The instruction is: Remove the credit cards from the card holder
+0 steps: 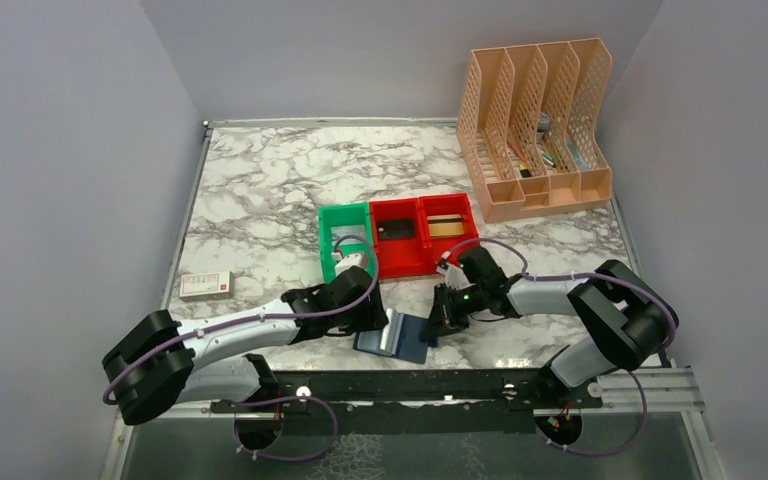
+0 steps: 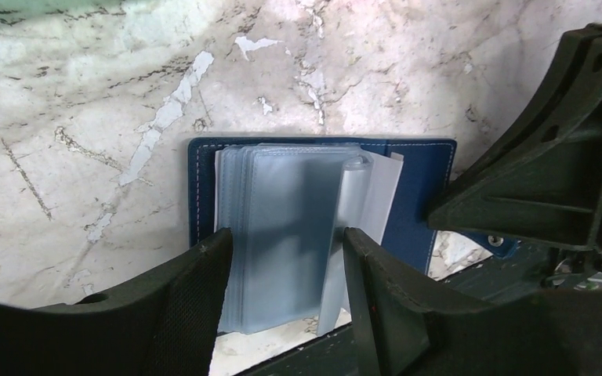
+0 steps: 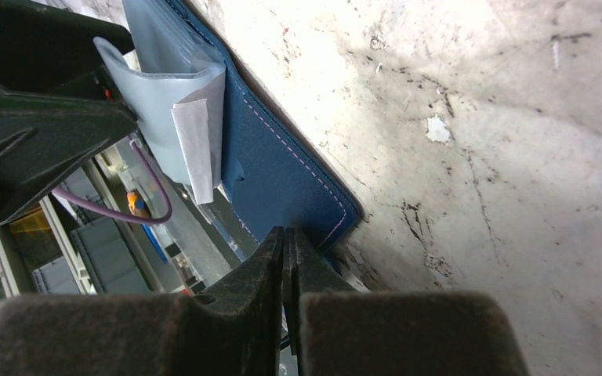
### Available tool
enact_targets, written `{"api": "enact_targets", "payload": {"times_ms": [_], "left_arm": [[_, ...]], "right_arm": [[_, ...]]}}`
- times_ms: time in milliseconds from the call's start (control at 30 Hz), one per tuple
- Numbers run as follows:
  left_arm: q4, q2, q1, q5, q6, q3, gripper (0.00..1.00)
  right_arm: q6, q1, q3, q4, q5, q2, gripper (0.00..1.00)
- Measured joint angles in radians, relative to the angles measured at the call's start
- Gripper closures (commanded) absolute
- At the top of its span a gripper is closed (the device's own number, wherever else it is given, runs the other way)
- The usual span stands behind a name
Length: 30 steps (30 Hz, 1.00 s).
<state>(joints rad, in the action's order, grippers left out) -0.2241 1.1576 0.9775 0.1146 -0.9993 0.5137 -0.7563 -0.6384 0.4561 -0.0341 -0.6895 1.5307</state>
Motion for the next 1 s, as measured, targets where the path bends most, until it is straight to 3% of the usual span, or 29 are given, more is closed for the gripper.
{"api": "enact_targets", "payload": {"times_ms": [333, 1000], "left_arm": [[0.006, 0.021, 0.000, -0.029, 0.002, 0.000, 0.59], [0.280, 0.159, 0.000, -0.080, 0.024, -0.006, 0.52]], "right_arm": [[0.000, -0.002, 0.000, 0.000, 0.000, 0.001, 0.94], [-0.001, -0.001, 0.002, 0.023, -0.001, -0.007, 0.94]]}}
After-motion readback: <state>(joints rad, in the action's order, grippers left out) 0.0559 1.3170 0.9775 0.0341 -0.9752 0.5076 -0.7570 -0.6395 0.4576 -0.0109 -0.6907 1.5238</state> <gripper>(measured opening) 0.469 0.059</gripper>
